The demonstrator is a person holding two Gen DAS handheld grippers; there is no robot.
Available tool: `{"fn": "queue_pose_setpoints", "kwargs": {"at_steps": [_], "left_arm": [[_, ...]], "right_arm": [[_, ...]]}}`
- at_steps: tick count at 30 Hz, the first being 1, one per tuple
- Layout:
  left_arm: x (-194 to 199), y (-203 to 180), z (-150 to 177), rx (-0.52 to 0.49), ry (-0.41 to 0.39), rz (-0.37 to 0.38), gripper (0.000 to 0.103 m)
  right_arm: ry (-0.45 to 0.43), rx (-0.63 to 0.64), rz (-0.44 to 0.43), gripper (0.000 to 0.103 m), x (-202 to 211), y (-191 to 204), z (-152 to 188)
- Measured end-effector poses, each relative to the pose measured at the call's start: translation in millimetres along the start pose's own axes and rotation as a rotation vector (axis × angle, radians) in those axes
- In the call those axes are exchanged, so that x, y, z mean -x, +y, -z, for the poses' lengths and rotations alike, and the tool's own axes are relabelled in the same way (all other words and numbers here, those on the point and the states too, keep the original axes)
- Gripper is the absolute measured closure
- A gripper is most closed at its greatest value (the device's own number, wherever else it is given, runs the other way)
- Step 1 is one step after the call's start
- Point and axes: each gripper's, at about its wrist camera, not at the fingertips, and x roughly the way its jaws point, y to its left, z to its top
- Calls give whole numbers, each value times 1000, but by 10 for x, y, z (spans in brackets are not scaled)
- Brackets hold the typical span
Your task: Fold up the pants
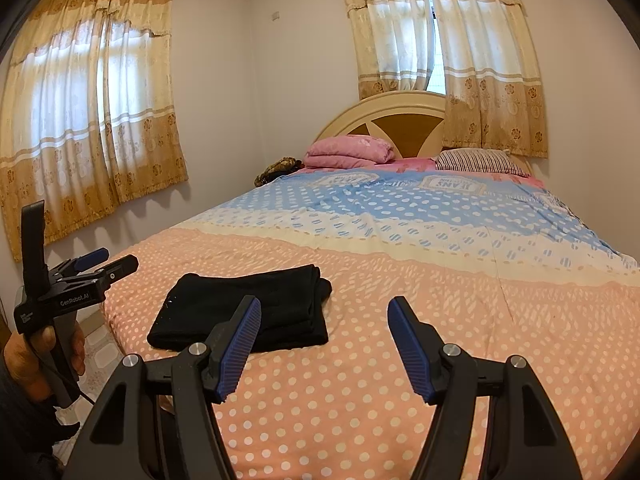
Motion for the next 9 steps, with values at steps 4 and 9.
{"fn": "queue_pose_setpoints", "kwargs": {"at_steps": [4, 9], "left_arm": [[-11, 17, 18, 4, 4, 10, 0], [-4, -11, 33, -8, -2, 11, 0]], "right_arm": [[1, 2, -1, 36, -4, -5, 9], [2, 1, 0, 36, -5, -4, 13]]}}
